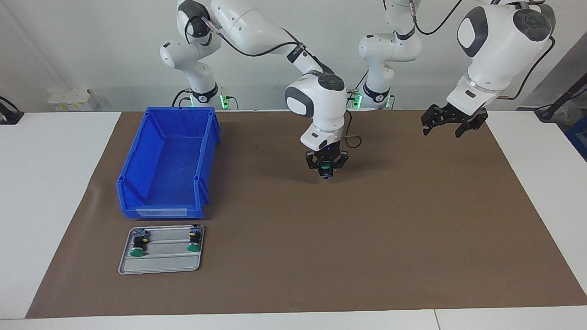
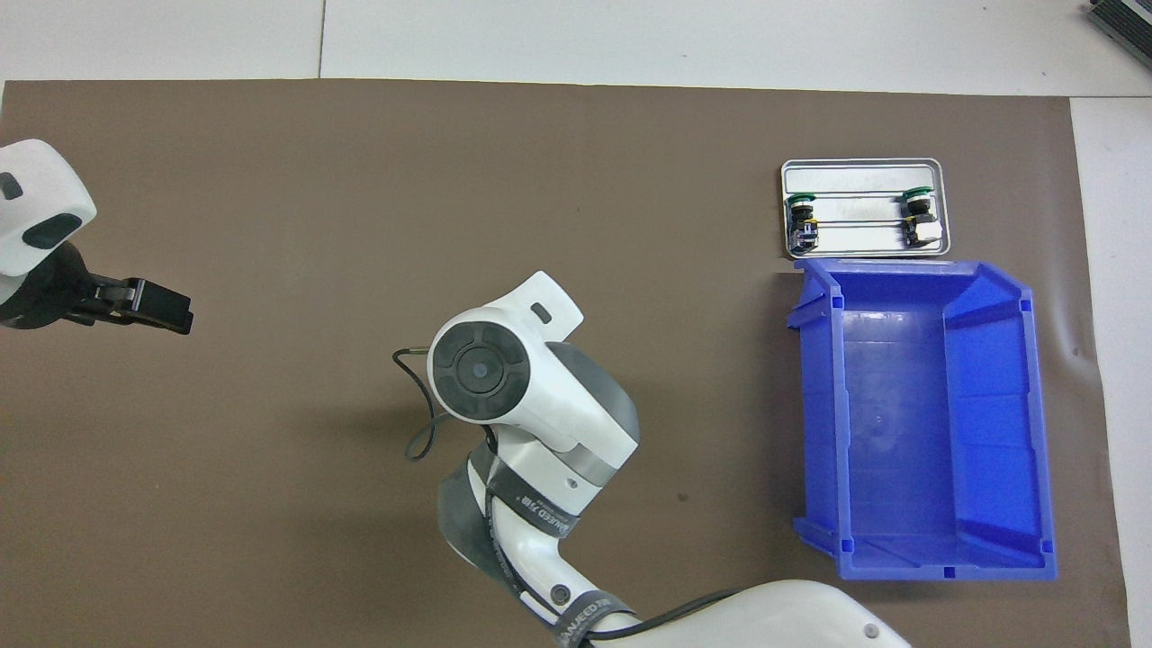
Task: Place and press button with both arms
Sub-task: 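Grasp the green button with the right gripper and lift it, then carry the green button into the blue bin and release it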
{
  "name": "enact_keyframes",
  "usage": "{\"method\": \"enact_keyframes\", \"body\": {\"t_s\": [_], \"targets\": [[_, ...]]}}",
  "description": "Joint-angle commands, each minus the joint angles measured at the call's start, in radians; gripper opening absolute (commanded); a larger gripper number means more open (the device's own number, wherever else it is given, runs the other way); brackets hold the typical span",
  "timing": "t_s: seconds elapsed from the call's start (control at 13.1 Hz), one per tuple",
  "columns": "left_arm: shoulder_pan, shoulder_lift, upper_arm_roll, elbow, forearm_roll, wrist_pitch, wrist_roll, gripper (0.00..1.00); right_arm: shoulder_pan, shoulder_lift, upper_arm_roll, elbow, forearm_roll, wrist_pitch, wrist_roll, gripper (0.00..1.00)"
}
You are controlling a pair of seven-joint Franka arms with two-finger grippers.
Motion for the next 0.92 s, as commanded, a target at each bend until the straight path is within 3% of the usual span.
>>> {"method": "enact_keyframes", "body": {"t_s": [0.0,0.46,0.84], "targets": [[0.009,-0.013,-0.007,-0.005,0.013,0.007,0.006,1.0,-0.085,-0.118,0.01,-0.091,-0.008,-0.012,-0.056,0.0],[0.009,-0.013,-0.007,-0.006,0.013,0.007,0.006,1.0,-0.298,-0.388,0.008,-0.306,-0.002,-0.063,-0.361,0.0],[0.009,-0.013,-0.007,-0.005,0.013,0.007,0.006,1.0,-0.549,-0.469,0.008,-0.332,0.127,-0.211,-0.813,0.0]]}}
